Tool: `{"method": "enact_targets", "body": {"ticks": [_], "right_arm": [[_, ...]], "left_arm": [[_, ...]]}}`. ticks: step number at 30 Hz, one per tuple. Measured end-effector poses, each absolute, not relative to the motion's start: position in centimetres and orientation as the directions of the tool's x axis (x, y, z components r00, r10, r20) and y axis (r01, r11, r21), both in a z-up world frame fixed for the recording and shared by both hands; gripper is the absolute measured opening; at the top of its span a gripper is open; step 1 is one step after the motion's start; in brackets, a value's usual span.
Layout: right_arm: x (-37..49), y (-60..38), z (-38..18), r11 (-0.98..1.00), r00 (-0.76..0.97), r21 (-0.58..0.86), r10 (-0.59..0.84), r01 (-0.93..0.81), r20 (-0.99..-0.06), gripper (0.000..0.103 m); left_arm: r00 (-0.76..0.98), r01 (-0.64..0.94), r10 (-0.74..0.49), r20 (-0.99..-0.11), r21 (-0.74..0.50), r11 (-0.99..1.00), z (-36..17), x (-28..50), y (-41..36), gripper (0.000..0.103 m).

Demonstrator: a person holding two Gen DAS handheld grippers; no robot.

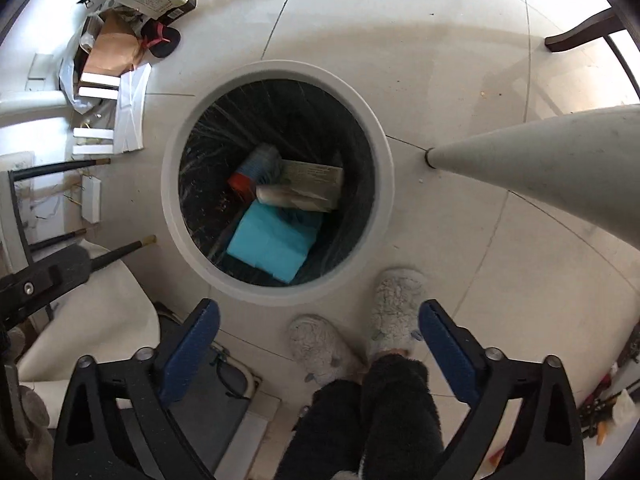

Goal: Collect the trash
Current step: 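Open both tools to drop the carton and box into the bin, then move both tools back over the table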

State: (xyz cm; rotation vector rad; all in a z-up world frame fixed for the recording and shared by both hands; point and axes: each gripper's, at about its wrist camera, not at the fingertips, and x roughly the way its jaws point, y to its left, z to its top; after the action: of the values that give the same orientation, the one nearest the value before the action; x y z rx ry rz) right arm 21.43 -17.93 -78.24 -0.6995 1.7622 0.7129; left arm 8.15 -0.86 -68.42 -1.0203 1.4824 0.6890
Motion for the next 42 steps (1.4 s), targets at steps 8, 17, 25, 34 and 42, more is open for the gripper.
{"method": "enact_targets", "body": {"ticks": [8,17,25,34,42], "right_arm": [[20.2,-18.7,-74.2,0.623,-0.163,0.041,-0.139,-0.781,-0.977,0.103],[19.2,-21.4,-66.5,0.635,-0.124,0.034,-0.097,-0.772,-0.988,0.103],[18.1,-23.2,-56.7,0.62,-0.098,0.055,-0.036,-0.782,-0.995,0.103],[18.1,-25.5,-43.8,0.63,-0.101,0.105,0.043,-0.769,-0.994,0.103],[18.6,-25.9,-33.0,0.599,-0.111,0.159,0.116,-0.785,-0.987,0.103]], "left_arm": [[-0.027,-0.885,-0.066,-0.997,-0.007,0.466,-63.9,4.7,-3.3,0.101],[-0.037,-0.898,-0.026,-0.999,0.022,0.44,-57.7,2.3,-5.4,0.101],[-0.017,-0.894,-0.02,-1.0,0.006,0.448,-50.6,0.9,-8.2,0.101],[0.034,-0.884,0.037,-0.999,-0.013,0.468,-40.3,0.0,-10.1,0.101],[0.057,-0.882,0.152,-0.987,0.021,0.471,-30.9,0.4,-10.5,0.101]]}}
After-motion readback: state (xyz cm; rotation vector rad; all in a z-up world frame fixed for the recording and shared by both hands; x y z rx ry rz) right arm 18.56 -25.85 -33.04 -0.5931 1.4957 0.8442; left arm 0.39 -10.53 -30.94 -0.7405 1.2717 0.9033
